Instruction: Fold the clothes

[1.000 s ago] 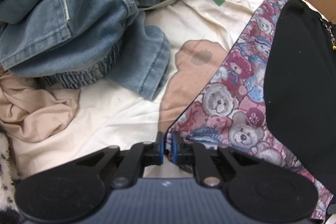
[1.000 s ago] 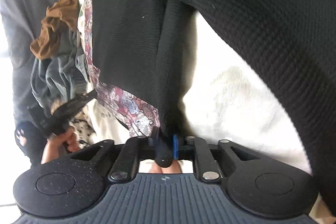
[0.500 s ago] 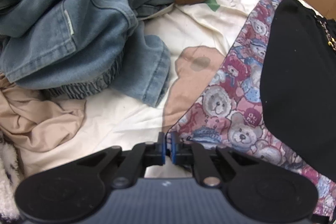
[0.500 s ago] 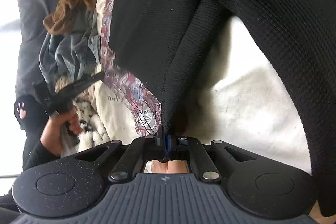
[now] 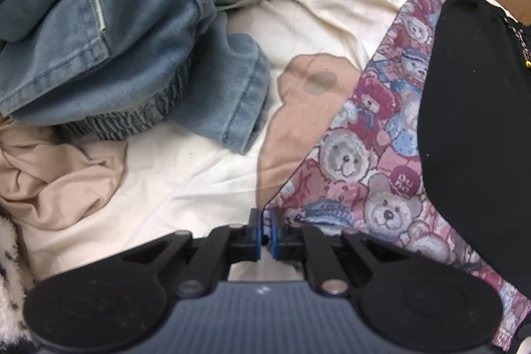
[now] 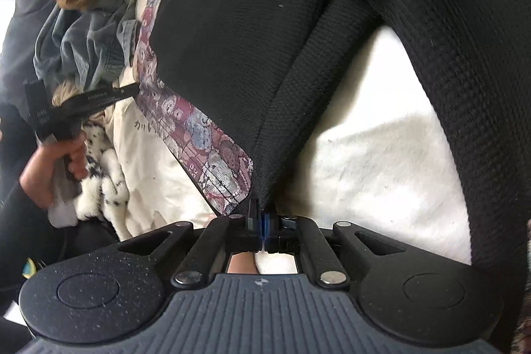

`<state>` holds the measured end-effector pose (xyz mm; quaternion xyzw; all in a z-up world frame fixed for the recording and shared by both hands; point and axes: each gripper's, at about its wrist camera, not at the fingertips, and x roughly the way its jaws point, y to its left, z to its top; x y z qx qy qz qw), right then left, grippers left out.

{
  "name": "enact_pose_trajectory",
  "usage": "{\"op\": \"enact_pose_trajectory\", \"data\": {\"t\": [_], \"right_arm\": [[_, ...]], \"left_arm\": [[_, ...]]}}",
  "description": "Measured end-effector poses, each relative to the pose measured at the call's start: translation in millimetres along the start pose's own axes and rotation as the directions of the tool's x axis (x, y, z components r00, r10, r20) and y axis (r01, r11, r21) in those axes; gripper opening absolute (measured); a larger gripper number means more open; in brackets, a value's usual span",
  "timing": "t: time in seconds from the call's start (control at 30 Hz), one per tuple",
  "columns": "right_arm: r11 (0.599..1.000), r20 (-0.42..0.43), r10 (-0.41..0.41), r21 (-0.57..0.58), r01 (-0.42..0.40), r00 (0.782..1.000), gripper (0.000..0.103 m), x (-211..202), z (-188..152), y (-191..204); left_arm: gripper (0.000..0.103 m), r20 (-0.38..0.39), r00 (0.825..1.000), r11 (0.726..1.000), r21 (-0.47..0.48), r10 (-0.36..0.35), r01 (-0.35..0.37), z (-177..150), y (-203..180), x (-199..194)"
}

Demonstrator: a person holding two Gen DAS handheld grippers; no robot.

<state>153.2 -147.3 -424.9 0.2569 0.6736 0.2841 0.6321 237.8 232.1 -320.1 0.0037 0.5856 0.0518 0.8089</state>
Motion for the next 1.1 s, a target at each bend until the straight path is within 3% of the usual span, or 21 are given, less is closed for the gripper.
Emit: {"op": "enact_pose_trajectory", "data": {"t": [0.1,0.37,0.67,0.93,1.03,1.1], "right_arm": [[1.000,-0.004,-0.008,-0.007,0.008,1.000,0.002,-7,1,0],[0.998,0.080,-0.040,-0.042,0.043,0.996,0.002,-50,5,-3],[0.994,0.171,-0.055,-0.080,0.070,0.984,0.002,-86,13,1],[0.991,0.220,-0.055,-0.110,0.081,0.974,0.003,-112,14,4],[0.990,0.242,-0.064,-0.108,0.092,0.968,0.003,-119,13,3],[0.991,0.250,-0.069,-0.097,0.096,0.966,0.003,-122,13,0]], "left_arm": [[0.021,0.019,1.000,1.000,-0.011,-0.013,0.014,-1,5,-4],[0.033,0.088,0.995,0.997,0.071,-0.037,0.030,-7,10,-21],[0.030,0.107,0.986,0.990,0.071,-0.128,0.121,-12,19,-14],[0.029,0.108,0.980,0.986,0.047,-0.166,0.162,-18,25,-5],[0.025,0.105,0.975,0.981,0.036,-0.194,0.191,-19,28,-1],[0.017,0.110,0.972,0.978,0.035,-0.209,0.206,-21,29,-2]]}}
